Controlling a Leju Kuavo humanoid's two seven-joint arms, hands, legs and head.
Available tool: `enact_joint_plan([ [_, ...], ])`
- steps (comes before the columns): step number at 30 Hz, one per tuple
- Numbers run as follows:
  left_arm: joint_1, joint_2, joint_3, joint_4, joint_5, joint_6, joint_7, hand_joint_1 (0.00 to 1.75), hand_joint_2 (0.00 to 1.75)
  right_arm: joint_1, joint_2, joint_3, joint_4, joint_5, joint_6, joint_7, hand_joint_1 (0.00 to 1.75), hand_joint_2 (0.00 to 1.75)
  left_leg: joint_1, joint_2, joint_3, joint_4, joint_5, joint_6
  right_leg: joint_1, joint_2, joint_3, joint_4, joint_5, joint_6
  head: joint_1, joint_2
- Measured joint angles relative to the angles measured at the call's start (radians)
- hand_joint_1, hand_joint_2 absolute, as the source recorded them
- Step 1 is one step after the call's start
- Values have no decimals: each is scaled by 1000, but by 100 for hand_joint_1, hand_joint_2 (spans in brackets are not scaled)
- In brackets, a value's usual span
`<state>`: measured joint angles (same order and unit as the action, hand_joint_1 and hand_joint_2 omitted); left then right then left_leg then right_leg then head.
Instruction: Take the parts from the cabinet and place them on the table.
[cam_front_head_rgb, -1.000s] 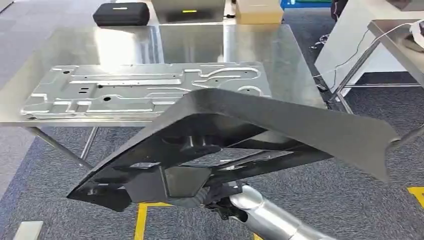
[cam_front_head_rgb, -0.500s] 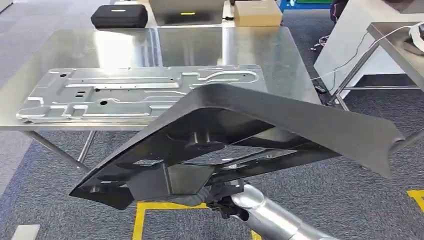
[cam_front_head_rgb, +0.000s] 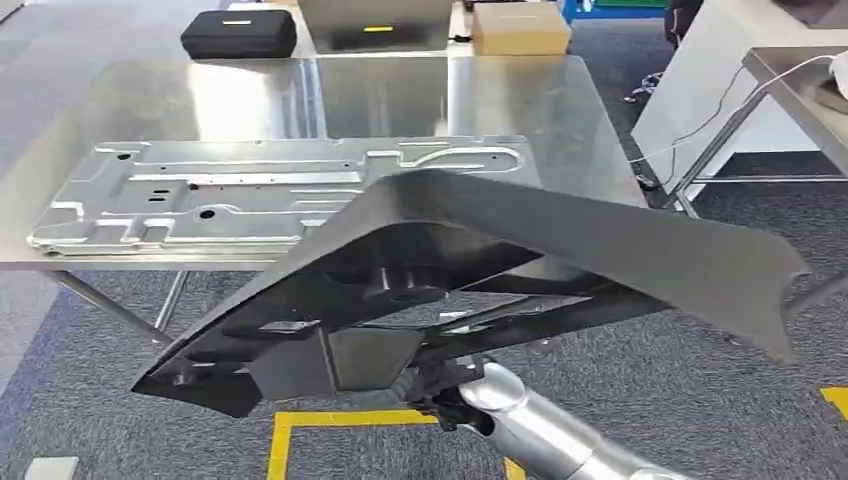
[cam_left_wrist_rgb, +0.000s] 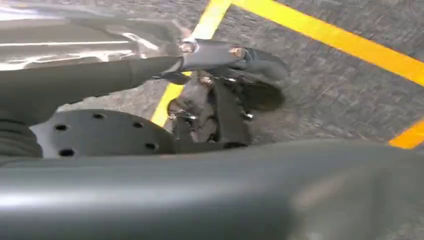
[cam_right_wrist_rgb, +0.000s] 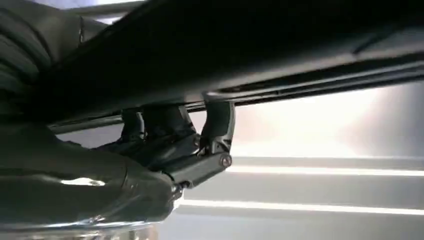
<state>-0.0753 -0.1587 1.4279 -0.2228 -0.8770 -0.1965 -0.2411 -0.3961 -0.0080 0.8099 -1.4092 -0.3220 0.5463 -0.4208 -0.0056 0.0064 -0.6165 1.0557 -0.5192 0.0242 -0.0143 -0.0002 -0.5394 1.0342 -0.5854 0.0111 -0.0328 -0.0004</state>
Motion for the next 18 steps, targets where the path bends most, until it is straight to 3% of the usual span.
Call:
enact_joint_plan([
  [2, 1, -2, 0, 0, 0, 1, -2, 0, 175, -3, 0, 0, -2, 0, 2, 0, 175, 175, 12, 1, 18, -21, 2, 3, 1, 0, 2, 22, -17, 13, 1, 0],
  [3, 0, -2, 0, 0, 0, 1, -2, 0, 175, -7, 0, 1, -2, 0, 4, 0, 175, 175, 12, 2, 23, -22, -2, 8, 1, 1, -23, 68, -41, 15, 2, 0],
  [5, -1, -4, 0, 0, 5, 2, -3, 0, 175, -5, -2, 2, -2, 0, 5, 0, 175, 175, 13, 2, 28, -22, -8, 13, -1, 1, -112, 221, -101, 19, 1, 0],
  [6, -1, -5, 0, 0, 11, 2, -4, 0, 175, -4, -3, 3, -2, 0, 5, 0, 175, 175, 13, 2, 31, -22, -12, 13, -1, 1, -156, 288, -113, 23, 2, 0],
  [7, -1, -5, 0, 0, 17, 3, -5, 0, 175, -4, -4, 5, -2, 0, 5, 0, 175, 175, 13, 2, 37, -22, -16, 12, -2, 0, -175, 300, -95, 25, 1, 0],
  [8, 1, -6, 0, 0, 17, 3, -5, 0, 175, -5, -4, 6, -2, 0, 5, 0, 175, 175, 14, 1, 45, -22, -22, 9, -3, 0, -170, 272, -59, 26, 1, 0],
  [10, 3, -7, 0, 0, 17, 4, -5, 0, 175, -8, -4, 9, -2, 0, 7, 0, 175, 175, 18, 0, 69, -21, -39, -1, -4, -1, -109, 113, 54, 28, 1, 0],
  [11, 3, -8, 0, 0, 17, 8, -4, 0, 175, -9, -4, 11, -2, 0, 8, 0, 175, 175, 18, 1, 76, -21, -47, -7, -3, -2, -82, 50, 78, 26, 1, 0],
  [12, 0, -8, 0, 0, 18, 11, -4, 0, 175, -11, -4, 13, -1, 0, 9, 1, 175, 175, 12, -1, 79, -17, -52, -14, 3, -1, -73, 37, 68, 22, 2, 0],
  [13, -1, -8, 1, 0, 18, 14, -1, 0, 175, -13, -4, 14, -2, -1, 10, 1, 175, 175, 13, 0, 75, -17, -52, -17, 3, 0, -68, 26, 52, 10, 2, 0],
  [15, -1, -10, 1, 0, 18, 19, 3, 0, 175, -15, -3, 15, -2, -3, 11, 1, 175, 175, 14, 2, 79, -25, -52, -21, 6, 4, -71, 25, 49, -1, 2, 0],
  [16, -3, -10, 1, 0, 19, 19, 3, 0, 175, -18, -3, 15, -2, -5, 11, 1, 175, 175, 14, 2, 82, -25, -57, -25, 0, 4, -66, 21, 48, -7, 2, 0],
  [17, -4, -10, 1, 0, 24, 19, 4, 0, 175, -22, -1, 16, -2, -8, 15, 2, 175, 175, 15, 1, 80, -11, -67, -32, -4, 2, -60, 19, 47, -12, 2, 0],
  [18, -5, -10, 2, 0, 31, 19, 4, 0, 175, -29, 3, 16, -1, -13, 18, 2, 175, 175, 16, 1, 56, 35, -88, -36, -5, -1, -56, 19, 42, -19, 0, 0],
])
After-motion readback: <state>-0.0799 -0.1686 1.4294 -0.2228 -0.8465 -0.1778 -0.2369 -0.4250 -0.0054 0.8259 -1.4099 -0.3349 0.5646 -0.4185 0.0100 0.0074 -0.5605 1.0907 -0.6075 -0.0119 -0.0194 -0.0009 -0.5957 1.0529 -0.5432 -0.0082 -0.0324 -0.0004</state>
